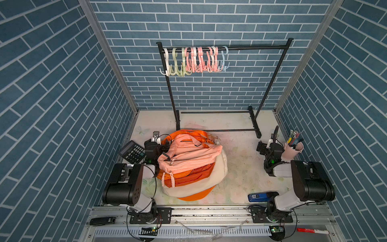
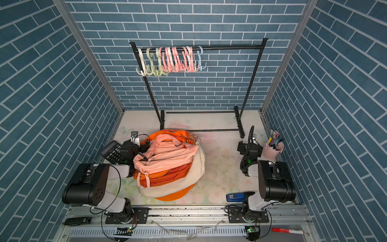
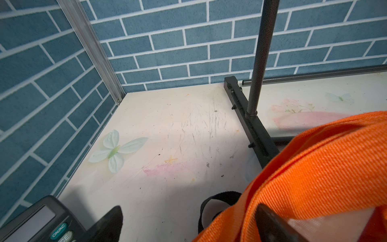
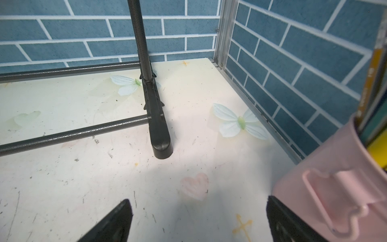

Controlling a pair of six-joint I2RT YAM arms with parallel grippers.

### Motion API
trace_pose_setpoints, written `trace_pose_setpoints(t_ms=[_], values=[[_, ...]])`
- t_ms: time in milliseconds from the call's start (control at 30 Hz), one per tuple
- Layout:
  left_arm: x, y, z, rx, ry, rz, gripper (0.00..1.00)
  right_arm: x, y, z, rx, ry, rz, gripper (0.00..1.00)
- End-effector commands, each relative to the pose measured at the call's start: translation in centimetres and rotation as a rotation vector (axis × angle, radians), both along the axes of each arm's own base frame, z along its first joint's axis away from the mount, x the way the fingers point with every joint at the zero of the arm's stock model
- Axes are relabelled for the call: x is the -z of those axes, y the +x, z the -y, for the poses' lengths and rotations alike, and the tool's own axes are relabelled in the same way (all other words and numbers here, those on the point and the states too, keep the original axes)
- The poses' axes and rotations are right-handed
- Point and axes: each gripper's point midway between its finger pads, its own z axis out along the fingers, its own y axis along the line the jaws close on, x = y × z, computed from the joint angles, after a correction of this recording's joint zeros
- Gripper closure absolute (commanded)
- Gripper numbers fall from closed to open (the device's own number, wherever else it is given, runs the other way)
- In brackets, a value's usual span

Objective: Take the bag off the hook
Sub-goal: Reset both arms

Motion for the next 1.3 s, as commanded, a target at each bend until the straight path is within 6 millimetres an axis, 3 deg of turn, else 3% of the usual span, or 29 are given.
trace_pose_setpoints(t_ms=[0, 900, 967, 1033, 1100, 1233, 1267], values=[[1.2, -0.2, -0.1, -0.008, 0.002, -0.043, 0.0, -0.2, 0.1, -0.1, -0.006, 0.004, 0.008, 0.01], [1.1, -0.4, 0.0, 0.001, 0.004, -0.033, 0.01, -0.3, -0.2, 0.0, 0.0, 0.003, 0.023, 0.01], [0.2, -1.5, 0.4, 0.027, -0.001, 0.051, 0.01, -0.9, -2.2, 0.3, 0.025, 0.014, 0.12, 0.01], [-0.3, -4.4, -0.4, -0.015, -0.017, 0.168, 0.01, -1.4, -3.2, -0.3, -0.024, 0.011, 0.193, 0.01], [-0.3, -3.7, -1.2, -0.064, -0.017, 0.139, 0.01, -1.8, -3.2, -0.6, -0.043, 0.007, 0.219, 0.01], [0.9, -0.8, 0.7, 0.049, 0.004, -0.019, 0.0, -0.7, 0.2, 0.2, 0.011, 0.011, 0.032, 0.01], [1.2, 0.0, 1.1, 0.076, -0.003, -0.059, 0.0, 0.0, 0.1, -0.4, -0.028, 0.016, -0.008, 0.01]])
